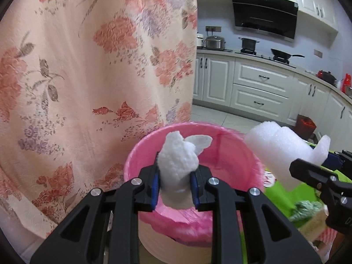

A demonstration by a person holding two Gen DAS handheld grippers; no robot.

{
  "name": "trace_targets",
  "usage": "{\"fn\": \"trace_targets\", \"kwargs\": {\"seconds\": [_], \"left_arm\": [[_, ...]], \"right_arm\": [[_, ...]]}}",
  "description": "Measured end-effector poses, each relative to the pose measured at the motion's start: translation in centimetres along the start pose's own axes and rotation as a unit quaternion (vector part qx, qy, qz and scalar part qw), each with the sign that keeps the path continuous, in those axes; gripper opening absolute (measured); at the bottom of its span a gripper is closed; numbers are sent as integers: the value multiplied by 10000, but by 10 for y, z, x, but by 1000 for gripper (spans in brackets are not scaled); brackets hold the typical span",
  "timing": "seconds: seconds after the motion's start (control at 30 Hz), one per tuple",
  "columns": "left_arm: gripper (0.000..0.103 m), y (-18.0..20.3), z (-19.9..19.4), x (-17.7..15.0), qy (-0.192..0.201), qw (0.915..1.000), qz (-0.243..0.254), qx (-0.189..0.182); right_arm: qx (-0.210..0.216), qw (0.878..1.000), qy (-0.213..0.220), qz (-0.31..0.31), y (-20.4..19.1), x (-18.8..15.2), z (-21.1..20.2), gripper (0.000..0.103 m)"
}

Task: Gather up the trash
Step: 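Open both tools over the pink bin to drop the foam and tissue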

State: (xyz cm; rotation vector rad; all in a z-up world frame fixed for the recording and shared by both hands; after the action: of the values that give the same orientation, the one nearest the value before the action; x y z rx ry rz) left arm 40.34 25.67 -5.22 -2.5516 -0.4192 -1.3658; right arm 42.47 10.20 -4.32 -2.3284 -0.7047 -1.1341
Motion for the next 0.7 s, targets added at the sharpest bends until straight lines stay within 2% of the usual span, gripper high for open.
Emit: {"fn": "trace_targets", "kwargs": {"seconds": [0.23, 0.4, 0.43, 0.53, 0.57, 0.6, 0.7], "left_arm": [[24, -18, 33, -5, -172, 9997, -109, 144], [28, -25, 52, -9, -270, 9993, -161, 194], [29, -27, 55, -9, -273, 9993, -188, 198], [38, -30, 61, -10, -281, 9991, -233, 203], [46, -31, 61, -10, -276, 9991, -232, 231], [49, -32, 62, -10, -266, 9991, -236, 251], [53, -34, 62, -12, -259, 9989, -266, 294]], "right_arm": [[198, 9996, -161, 99, -8, 8, 39, 49], [304, 9989, -334, 114, -10, 4, 64, 51], [331, 9987, -369, 115, -10, 3, 67, 53], [366, 9985, -375, 127, -7, 1, 70, 76], [367, 9987, -334, 121, -6, 2, 69, 78], [364, 9988, -316, 103, -6, 2, 68, 78], [297, 9992, -253, 53, -3, 2, 61, 78]]}}
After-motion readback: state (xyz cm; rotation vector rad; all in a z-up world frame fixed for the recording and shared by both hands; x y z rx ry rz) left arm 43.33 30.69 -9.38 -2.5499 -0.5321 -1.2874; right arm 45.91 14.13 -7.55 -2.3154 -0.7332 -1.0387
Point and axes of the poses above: each gripper's, at about its wrist camera, not at the fingertips, and z roughly the way its jaws point, y to its right, x to its top, the point moved 9 cm from there along z, roughly the way its jaws point, and after that the axes turned 2 degrees about z, right-handed, at the moved point
